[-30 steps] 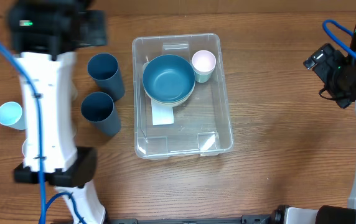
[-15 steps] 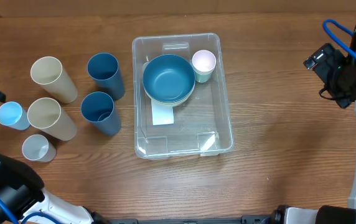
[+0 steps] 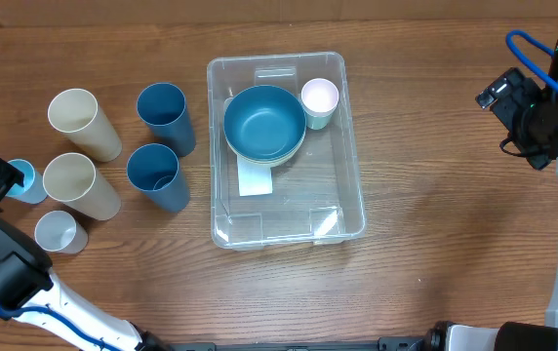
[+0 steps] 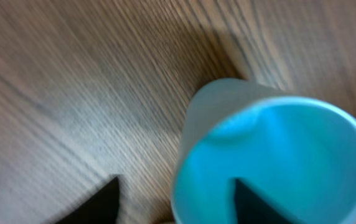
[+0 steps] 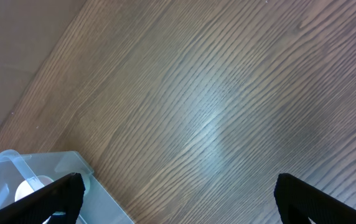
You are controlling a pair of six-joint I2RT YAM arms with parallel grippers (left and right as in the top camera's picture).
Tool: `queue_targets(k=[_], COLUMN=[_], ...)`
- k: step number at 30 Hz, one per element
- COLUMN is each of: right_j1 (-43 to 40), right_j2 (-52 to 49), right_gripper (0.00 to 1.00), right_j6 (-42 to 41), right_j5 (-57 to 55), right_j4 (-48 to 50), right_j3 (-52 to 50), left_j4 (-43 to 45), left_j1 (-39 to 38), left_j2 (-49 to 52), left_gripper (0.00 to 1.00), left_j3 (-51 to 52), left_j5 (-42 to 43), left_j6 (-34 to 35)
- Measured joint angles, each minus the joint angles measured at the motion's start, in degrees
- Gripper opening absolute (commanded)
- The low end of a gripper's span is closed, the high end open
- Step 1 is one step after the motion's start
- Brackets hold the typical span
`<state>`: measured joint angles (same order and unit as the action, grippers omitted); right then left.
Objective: Pack container
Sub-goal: 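Grasp the light-blue cup with the left gripper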
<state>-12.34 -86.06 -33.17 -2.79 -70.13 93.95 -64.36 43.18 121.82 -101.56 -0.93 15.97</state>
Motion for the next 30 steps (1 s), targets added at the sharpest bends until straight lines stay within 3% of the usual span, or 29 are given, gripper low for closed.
queue_targets(k=[2, 7, 12, 16, 19, 21, 24, 27, 30], right_j1=[0.0, 0.0, 0.0, 0.0, 0.0, 0.0, 0.0, 0.0, 0.0], right_j2=[0.0, 0.0, 0.0, 0.0, 0.0, 0.0, 0.0, 0.0, 0.0], right_gripper=[1.0, 0.99, 1.0, 1.0, 1.0, 1.0, 1.0, 1.0, 1.0], right_j6=[-0.04, -0.02, -0.04, -0.02, 0.0, -0.02, -0.02, -0.02, -0.02], right_j5=[0.0, 0.0, -0.02, 0.02, 0.0, 0.0, 0.02, 0.0, 0.0], right_j4=[0.0, -0.02, 0.0, 0.0, 0.0, 0.0, 0.0, 0.02, 0.02], right_j3=[0.0, 0.0, 0.0, 0.0, 0.0, 0.0, 0.0, 0.0, 0.0], left_j4=[0.81, 1.09, -5.29, -11.74, -14.56, -14.58, -14.43, -13.64, -9.88], left_j1=[0.0, 0.0, 0.0, -0.2, -2.71, -8.7, -26.16, -43.3, -57.68], left_j2=[1.46, 2.25, 1.79, -5.22, -15.93, -24.9, -33.73, -33.4, -26.99], left_gripper=[0.04, 0.04, 0.04, 0.04, 0.04, 0.04, 0.04, 0.04, 0.04], left_j3=[0.02, 0.02, -4.07, -12.87, -19.23, -21.64, -22.73, -22.82, -22.75], left_j5=[-0.31, -0.87, -0.44, 3.26, 9.33, 12.59, 14.4, 11.74, 7.08], left_j6=[0.15, -0.02, 0.22, 1.18, 1.46, 0.57, -2.01, -4.26, -6.6])
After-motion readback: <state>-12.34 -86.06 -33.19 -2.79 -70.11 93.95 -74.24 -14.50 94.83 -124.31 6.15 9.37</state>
